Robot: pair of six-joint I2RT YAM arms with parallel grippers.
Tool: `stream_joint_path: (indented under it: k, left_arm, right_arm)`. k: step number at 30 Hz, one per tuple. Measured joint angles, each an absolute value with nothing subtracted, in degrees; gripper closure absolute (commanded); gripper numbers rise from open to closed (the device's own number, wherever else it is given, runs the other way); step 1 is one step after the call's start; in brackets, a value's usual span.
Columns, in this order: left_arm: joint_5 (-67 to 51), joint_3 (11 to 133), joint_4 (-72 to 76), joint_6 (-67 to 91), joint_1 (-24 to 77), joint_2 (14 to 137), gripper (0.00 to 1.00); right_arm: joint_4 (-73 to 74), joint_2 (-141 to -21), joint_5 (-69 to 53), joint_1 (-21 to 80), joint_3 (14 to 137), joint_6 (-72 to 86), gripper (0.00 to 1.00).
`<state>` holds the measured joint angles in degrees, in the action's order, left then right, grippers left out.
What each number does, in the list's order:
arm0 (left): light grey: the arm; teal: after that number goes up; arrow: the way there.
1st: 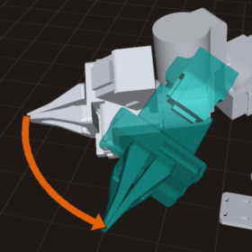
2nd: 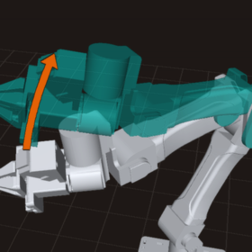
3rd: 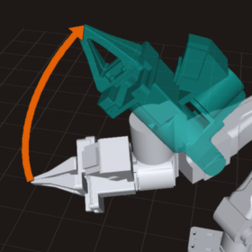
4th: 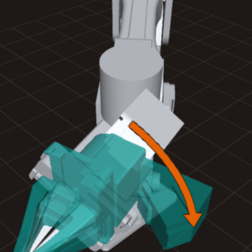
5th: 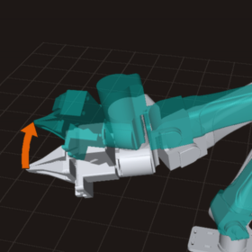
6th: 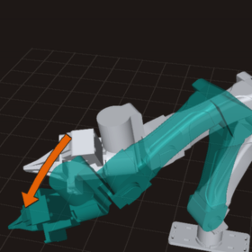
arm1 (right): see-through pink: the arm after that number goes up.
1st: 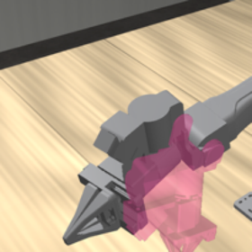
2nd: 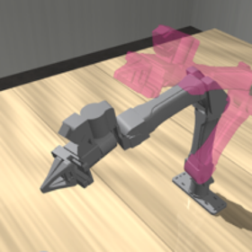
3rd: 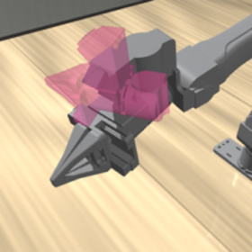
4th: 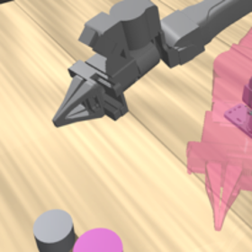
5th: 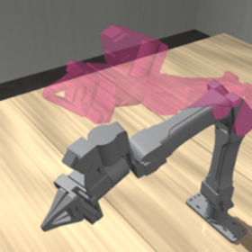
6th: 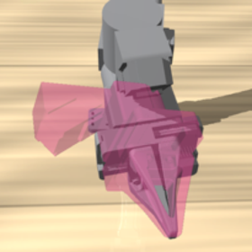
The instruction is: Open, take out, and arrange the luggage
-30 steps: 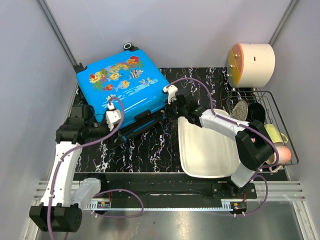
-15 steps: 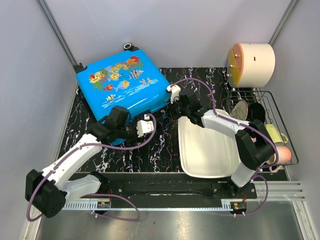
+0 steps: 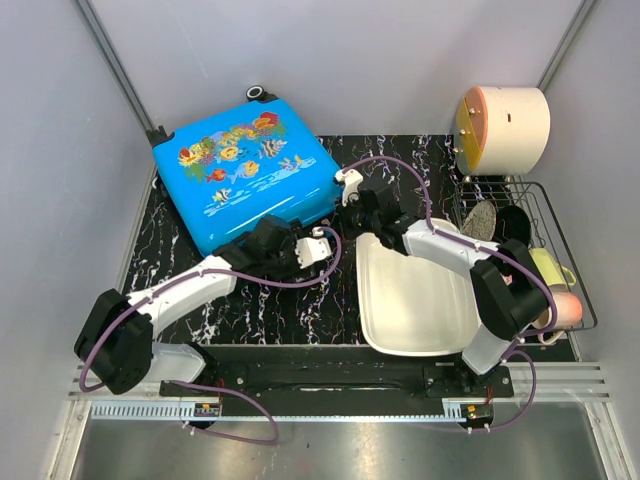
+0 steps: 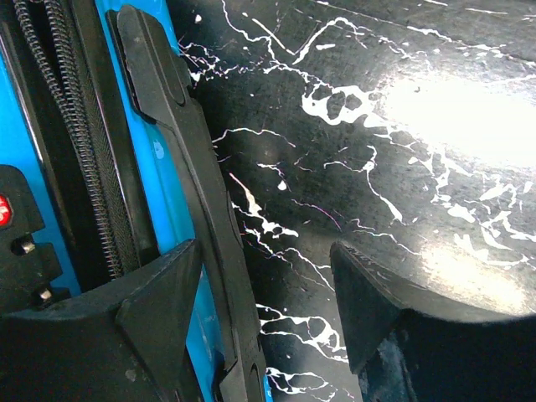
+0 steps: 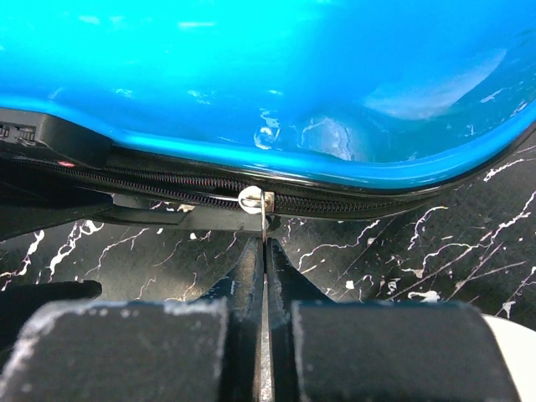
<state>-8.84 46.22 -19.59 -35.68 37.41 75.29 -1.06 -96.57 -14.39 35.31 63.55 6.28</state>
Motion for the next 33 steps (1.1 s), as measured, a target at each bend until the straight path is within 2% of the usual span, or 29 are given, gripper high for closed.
stream_joint_path:
  k: [2,6,8,11,12,13,26,30,32,33]
  left_arm:
    - [-7.68,46.22,-18.96,-35.51,37.89,75.90,0.37]
    - [-5.72,46.19,-16.34,-35.77,38.41,77.19,0.55]
    - [-4.97,45.80,-15.40,-36.32,38.41,77.23,0.57]
    - [-3.90,44.84,-13.96,-36.97,38.41,77.10,0.43]
    - [-3.79,44.16,-13.45,-36.95,38.54,76.86,0.36]
    - [-3.29,43.55,-12.86,-36.88,38.81,76.58,0.33]
    - [6.04,40.38,-6.15,-31.42,42.87,78.56,0.14]
    - [10.20,40.38,-4.73,-31.14,43.29,80.51,0.16]
    - [11.44,40.38,-5.17,-30.61,43.64,80.53,0.23]
    - [11.94,40.49,-5.48,-30.35,43.81,80.64,0.33]
  right_arm:
    - [-1.15,-96.57,-14.02,35.31,63.51,6.39,1.00]
    - [-1.56,-96.57,-12.80,35.22,63.37,6.50,1.00]
    - [-1.69,-96.57,-12.60,35.20,63.24,6.50,1.00]
    - [-1.93,-96.55,-12.45,35.16,62.89,6.48,1.00]
    - [-2.00,-96.49,-12.45,35.11,62.74,6.48,1.00]
    - [-2.04,-96.42,-12.45,35.07,62.61,6.50,1.00]
    - [-2.42,-96.12,-12.64,34.85,61.93,8.27,1.00]
    - [-3.90,-96.05,-12.60,34.79,61.89,8.47,1.00]
    - [-4.29,-95.90,-12.60,34.76,61.78,8.58,1.00]
    - [-4.38,-95.83,-12.58,34.74,61.67,8.67,1.00]
